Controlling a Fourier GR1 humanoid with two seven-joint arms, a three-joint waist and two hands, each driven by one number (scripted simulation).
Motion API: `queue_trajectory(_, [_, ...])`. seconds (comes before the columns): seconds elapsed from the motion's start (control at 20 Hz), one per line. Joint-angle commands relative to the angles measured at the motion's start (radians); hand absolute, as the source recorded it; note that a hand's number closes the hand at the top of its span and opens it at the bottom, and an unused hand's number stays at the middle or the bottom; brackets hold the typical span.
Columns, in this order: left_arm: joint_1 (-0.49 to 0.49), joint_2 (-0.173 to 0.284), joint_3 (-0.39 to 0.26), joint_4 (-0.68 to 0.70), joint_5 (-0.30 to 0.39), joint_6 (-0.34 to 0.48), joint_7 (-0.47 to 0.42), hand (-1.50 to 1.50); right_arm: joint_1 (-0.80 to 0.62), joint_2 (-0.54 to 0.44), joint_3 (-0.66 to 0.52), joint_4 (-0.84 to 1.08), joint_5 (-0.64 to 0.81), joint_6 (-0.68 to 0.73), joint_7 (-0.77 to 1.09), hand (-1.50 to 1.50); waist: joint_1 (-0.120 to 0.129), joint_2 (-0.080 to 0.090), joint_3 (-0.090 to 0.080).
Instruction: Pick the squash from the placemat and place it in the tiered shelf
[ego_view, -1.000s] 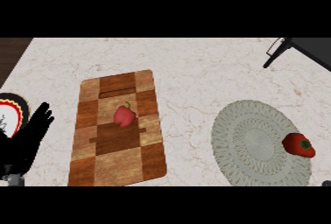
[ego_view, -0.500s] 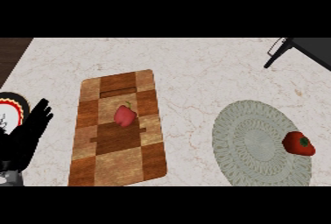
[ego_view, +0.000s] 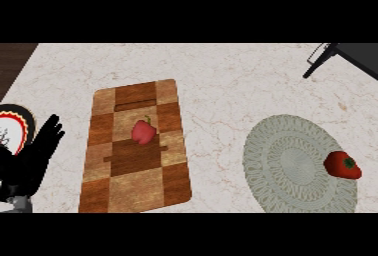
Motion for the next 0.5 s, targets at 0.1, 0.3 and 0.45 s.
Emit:
queue_trajectory(0.1, [0.0, -0.009, 0.0, -0.004, -0.003, -0.006, 0.03, 0.0, -0.004, -0.07, -0.003, 0.168, 0.026, -0.079, -0.065, 1.5, 0.001, 0.0, 0.0])
queue_trajectory(0.3, [-0.029, -0.039, -0.019, -0.009, -0.03, 0.023, 0.025, 0.0, 0.024, -0.066, -0.04, 0.243, 0.007, -0.204, -0.115, 1.5, -0.001, 0.001, 0.0])
queue_trajectory(0.45, [-0.035, -0.039, -0.021, 0.028, -0.046, 0.019, 0.005, 0.0, -0.016, -0.072, -0.055, 0.378, 0.012, -0.305, -0.155, 1.5, 0.008, 0.005, 0.0])
